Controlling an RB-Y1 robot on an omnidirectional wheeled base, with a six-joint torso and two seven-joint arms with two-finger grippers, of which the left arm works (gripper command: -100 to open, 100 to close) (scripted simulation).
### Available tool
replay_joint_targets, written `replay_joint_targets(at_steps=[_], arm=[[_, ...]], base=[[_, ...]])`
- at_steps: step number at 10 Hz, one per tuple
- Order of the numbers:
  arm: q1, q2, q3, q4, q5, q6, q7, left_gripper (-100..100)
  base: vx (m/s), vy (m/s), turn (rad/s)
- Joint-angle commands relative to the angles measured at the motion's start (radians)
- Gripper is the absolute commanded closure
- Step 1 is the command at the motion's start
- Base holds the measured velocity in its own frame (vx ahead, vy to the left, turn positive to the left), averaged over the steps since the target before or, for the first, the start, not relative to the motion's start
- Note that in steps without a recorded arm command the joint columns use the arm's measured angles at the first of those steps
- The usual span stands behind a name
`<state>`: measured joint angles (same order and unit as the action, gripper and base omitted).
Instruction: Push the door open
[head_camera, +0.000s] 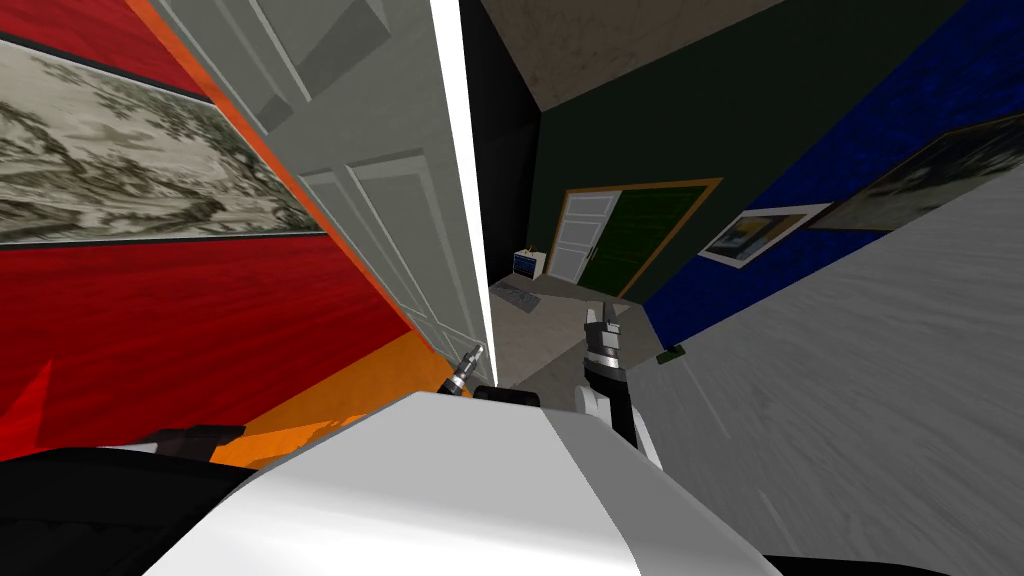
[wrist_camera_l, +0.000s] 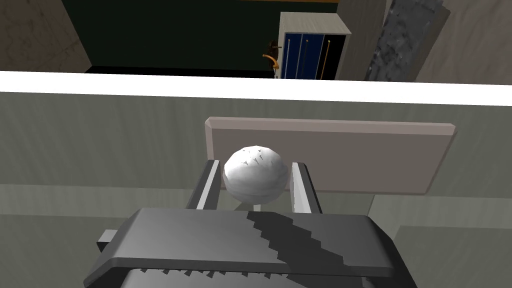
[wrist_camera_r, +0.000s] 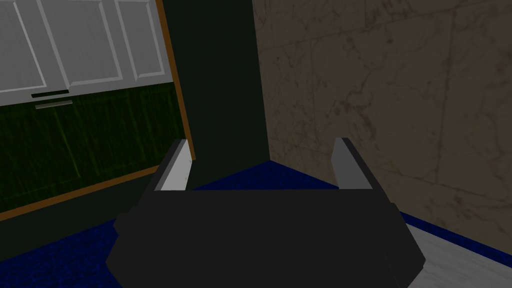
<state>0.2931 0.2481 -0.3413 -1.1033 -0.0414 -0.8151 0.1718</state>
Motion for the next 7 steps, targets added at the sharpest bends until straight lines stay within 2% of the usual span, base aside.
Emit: replay_joint_targets(at_steps=[1, 7], arm=[[-0.009, -0.007, 0.014, 0.008, 0.005, 0.003, -0.006, 100], [-0.047, -0.035, 0.077, 0.044, 0.027, 0.017, -0.031, 100]], base=[[0.085, -0.037, 0.028], [0.174, -0.072, 0.03]])
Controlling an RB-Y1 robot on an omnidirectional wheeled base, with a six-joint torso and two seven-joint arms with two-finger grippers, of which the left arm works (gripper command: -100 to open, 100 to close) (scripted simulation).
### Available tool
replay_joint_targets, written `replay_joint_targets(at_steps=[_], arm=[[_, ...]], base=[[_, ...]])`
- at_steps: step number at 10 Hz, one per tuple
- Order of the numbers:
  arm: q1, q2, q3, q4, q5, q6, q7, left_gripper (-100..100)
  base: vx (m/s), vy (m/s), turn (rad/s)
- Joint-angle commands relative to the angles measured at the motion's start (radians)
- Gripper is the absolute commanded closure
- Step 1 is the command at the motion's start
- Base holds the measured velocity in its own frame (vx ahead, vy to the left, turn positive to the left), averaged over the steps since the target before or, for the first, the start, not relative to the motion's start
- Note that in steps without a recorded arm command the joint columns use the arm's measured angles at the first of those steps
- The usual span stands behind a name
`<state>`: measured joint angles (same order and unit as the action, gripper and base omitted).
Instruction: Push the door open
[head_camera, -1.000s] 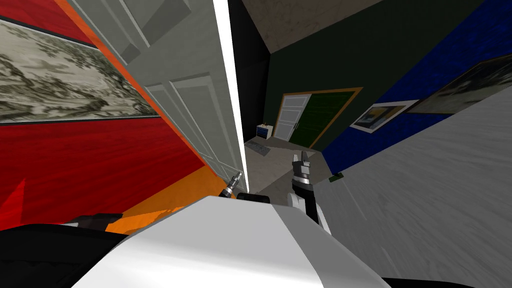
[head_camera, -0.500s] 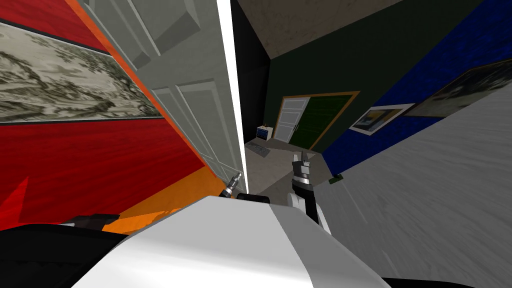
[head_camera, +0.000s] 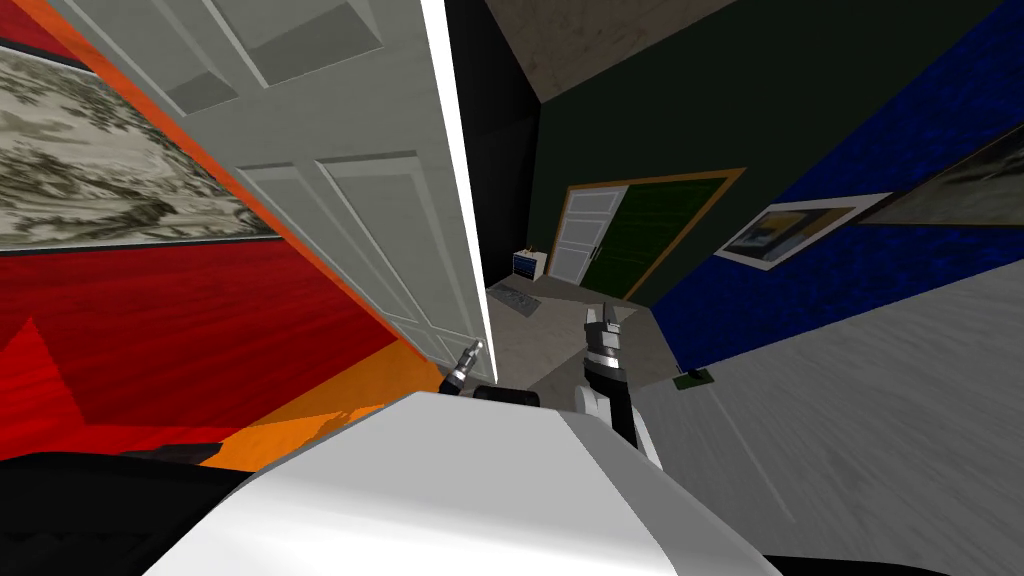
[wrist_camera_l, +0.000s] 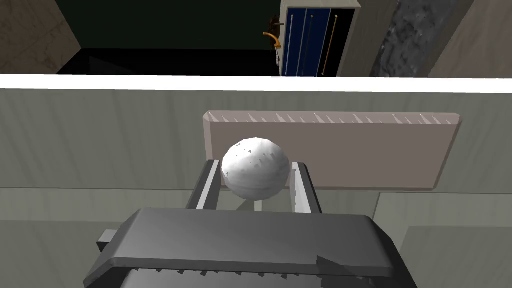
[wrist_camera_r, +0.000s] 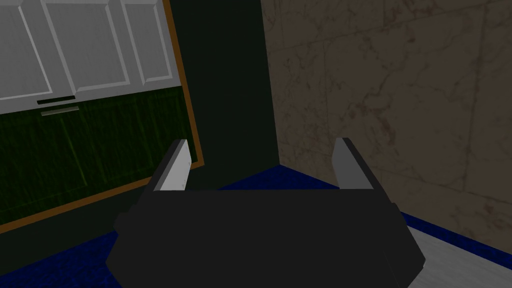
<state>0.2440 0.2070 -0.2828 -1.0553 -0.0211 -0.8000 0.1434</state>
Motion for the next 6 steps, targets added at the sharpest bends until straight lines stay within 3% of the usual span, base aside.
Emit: replay_joint_targets(at_steps=[1, 6], arm=[[-0.009, -0.002, 0.037, 0.007, 0.013, 0.005, -0.01, 100], [-0.047, -0.03, 0.097, 0.042, 0.034, 0.018, -0.035, 100]], base=[[0.126, -0.105, 0.052], [0.12, -0.08, 0.053]])
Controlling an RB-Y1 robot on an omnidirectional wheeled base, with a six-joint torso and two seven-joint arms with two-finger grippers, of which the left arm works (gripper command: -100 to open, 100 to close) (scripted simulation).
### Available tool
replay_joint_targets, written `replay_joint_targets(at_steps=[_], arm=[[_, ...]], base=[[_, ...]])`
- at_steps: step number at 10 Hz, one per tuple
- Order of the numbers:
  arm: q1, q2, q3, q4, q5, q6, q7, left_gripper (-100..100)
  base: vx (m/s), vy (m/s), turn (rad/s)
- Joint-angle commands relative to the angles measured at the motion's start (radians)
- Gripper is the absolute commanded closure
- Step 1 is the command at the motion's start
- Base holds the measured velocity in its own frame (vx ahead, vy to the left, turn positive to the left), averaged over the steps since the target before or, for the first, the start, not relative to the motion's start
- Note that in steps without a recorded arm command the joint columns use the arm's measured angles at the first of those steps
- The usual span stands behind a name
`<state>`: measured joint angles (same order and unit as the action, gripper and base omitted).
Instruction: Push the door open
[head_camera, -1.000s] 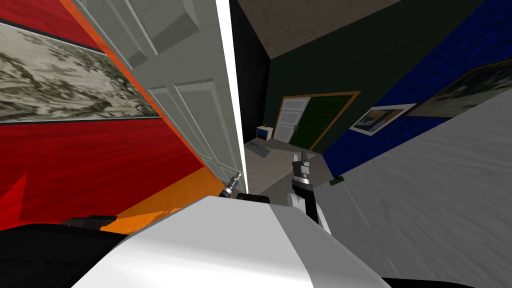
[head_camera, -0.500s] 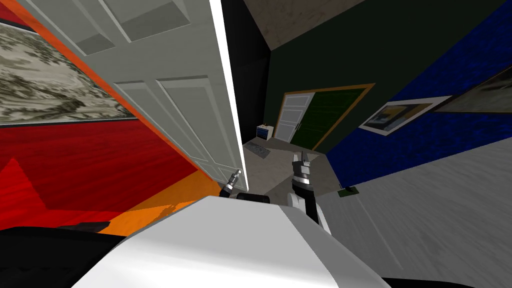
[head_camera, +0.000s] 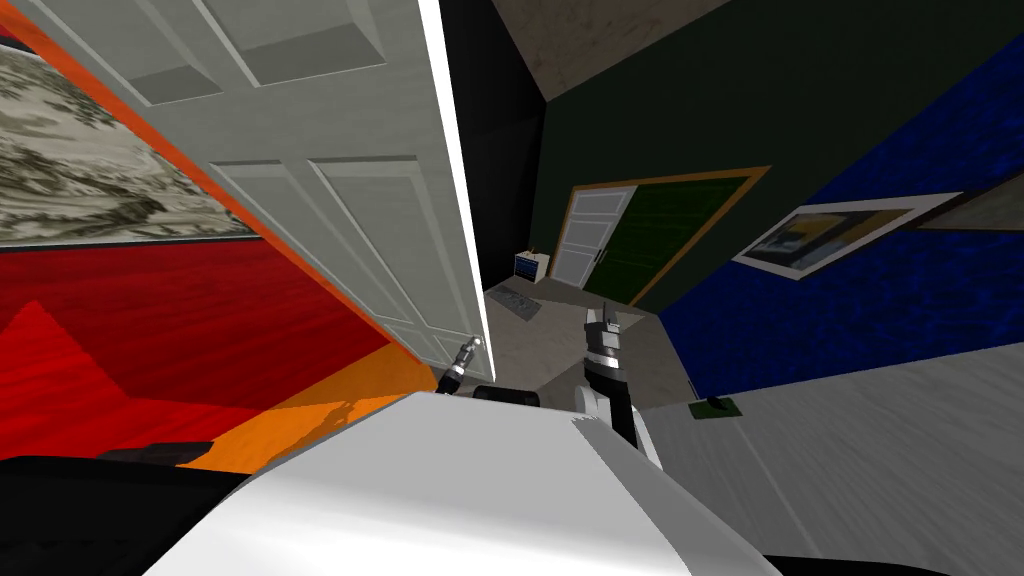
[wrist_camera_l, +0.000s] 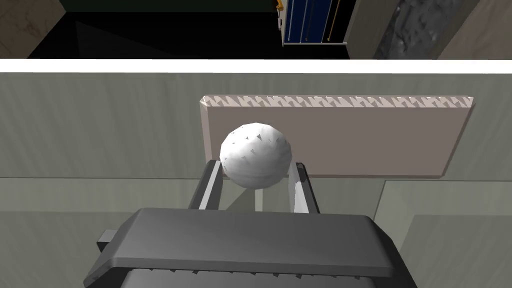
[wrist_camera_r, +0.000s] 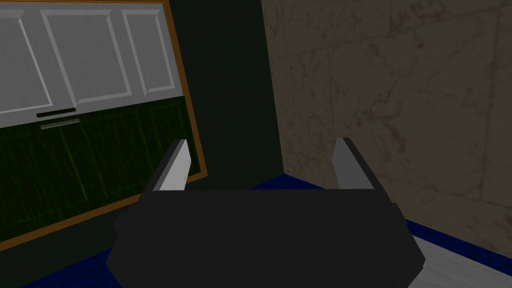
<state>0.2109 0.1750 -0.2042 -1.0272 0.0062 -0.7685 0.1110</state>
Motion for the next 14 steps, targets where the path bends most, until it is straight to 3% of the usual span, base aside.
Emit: replay_joint_targets(at_steps=[1, 4, 5, 10, 11, 14], arm=[[-0.02, -0.002, 0.029, 0.02, 0.01, -0.011, -0.007, 100], [-0.052, -0.026, 0.082, 0.05, 0.029, 0.001, -0.029, 100], [-0.024, -0.016, 0.059, 0.029, 0.023, -0.002, -0.014, -100], [0.005, -0.011, 0.044, -0.005, 0.022, 0.003, 0.0, -100], [0.0, -0.012, 0.046, 0.001, 0.022, 0.002, -0.003, -100], [-0.017, -0.023, 0.056, 0.022, 0.024, -0.005, -0.011, -100]], base=[[0.105, -0.084, 0.039], [0.131, -0.088, 0.081], [-0.07, -0.081, 0.076], [-0.227, -0.017, 0.019], [-0.123, -0.02, 0.006], [0.152, -0.006, -0.026]])
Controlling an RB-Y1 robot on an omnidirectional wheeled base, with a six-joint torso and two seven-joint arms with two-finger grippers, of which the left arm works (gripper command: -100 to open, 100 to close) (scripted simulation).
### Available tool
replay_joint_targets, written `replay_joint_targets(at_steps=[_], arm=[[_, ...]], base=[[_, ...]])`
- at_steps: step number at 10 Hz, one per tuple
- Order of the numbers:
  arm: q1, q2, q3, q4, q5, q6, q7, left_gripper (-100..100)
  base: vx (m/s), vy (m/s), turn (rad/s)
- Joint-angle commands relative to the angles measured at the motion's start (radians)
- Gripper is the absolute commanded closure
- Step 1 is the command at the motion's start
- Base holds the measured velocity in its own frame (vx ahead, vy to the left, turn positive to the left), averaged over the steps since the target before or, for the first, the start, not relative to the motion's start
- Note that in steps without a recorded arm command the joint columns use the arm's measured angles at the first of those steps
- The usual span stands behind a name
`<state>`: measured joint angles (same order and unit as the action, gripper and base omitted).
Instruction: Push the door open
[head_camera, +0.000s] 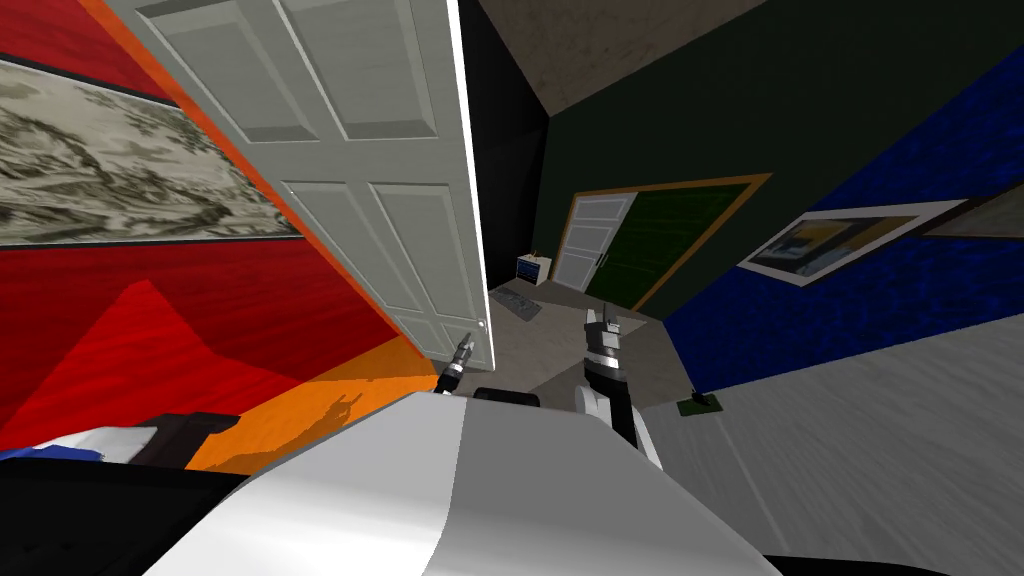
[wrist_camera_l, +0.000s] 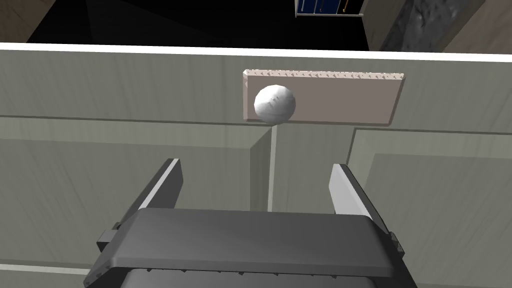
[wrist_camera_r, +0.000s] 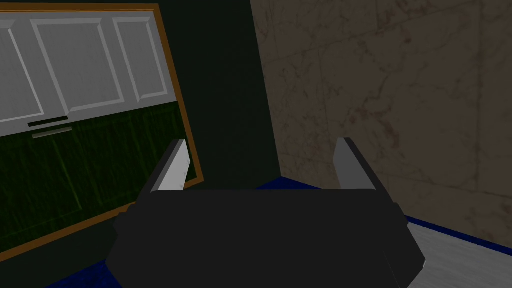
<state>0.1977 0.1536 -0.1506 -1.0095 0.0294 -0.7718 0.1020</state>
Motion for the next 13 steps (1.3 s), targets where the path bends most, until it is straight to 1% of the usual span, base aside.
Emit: replay_joint_targets(at_steps=[1, 5, 6, 7, 12, 13], arm=[[-0.01, -0.006, 0.005, 0.012, 0.001, -0.004, -0.005, -100], [-0.033, -0.021, 0.018, 0.04, 0.003, -0.013, -0.016, -100], [-0.029, -0.019, 0.016, 0.036, 0.003, -0.013, -0.015, -100], [-0.029, -0.019, 0.016, 0.036, 0.003, -0.013, -0.015, 100], [-0.029, -0.019, 0.016, 0.036, 0.003, -0.013, -0.015, 100], [-0.034, -0.023, 0.029, 0.044, 0.008, -0.006, -0.021, 100]], base=[[0.186, -0.028, -0.029], [0.214, -0.013, -0.025], [0.076, -0.023, 0.017], [-0.015, 0.003, -0.013], [-0.013, 0.003, -0.003], [0.087, -0.037, 0.052]])
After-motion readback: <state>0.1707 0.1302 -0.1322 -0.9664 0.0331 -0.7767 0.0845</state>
